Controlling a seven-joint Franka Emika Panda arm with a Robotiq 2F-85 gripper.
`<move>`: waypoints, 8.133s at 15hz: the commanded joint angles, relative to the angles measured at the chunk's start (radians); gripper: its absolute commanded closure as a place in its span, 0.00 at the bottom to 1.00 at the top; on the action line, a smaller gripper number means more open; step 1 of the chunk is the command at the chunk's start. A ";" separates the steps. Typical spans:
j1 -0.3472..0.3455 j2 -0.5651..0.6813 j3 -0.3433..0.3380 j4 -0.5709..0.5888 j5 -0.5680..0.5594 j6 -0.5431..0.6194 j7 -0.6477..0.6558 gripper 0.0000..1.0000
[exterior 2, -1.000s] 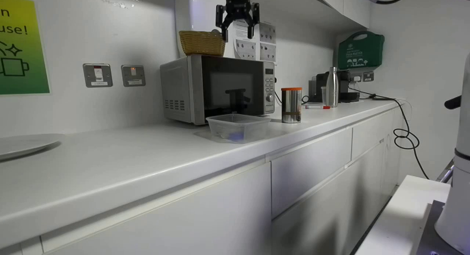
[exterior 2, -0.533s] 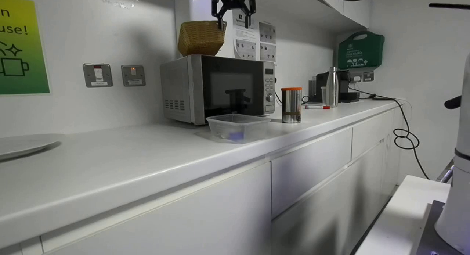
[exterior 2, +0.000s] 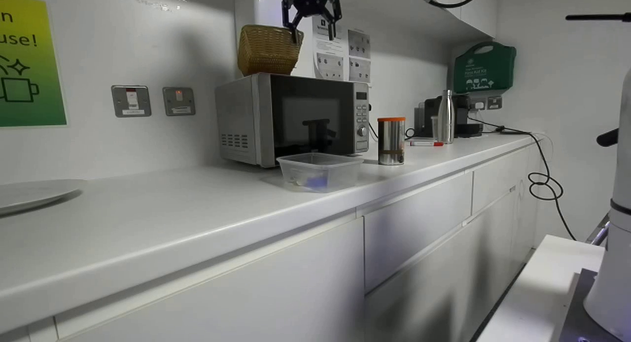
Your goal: Put the things on top of the microwave onto the counter in front of the microwave
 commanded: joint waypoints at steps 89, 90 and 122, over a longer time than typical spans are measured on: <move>-0.011 -0.388 -0.097 -0.565 0.203 0.002 -0.148 0.97; -0.011 -0.392 -0.097 -0.579 0.205 0.011 -0.149 0.97; -0.053 -0.398 -0.089 -0.879 0.158 0.290 -0.271 0.97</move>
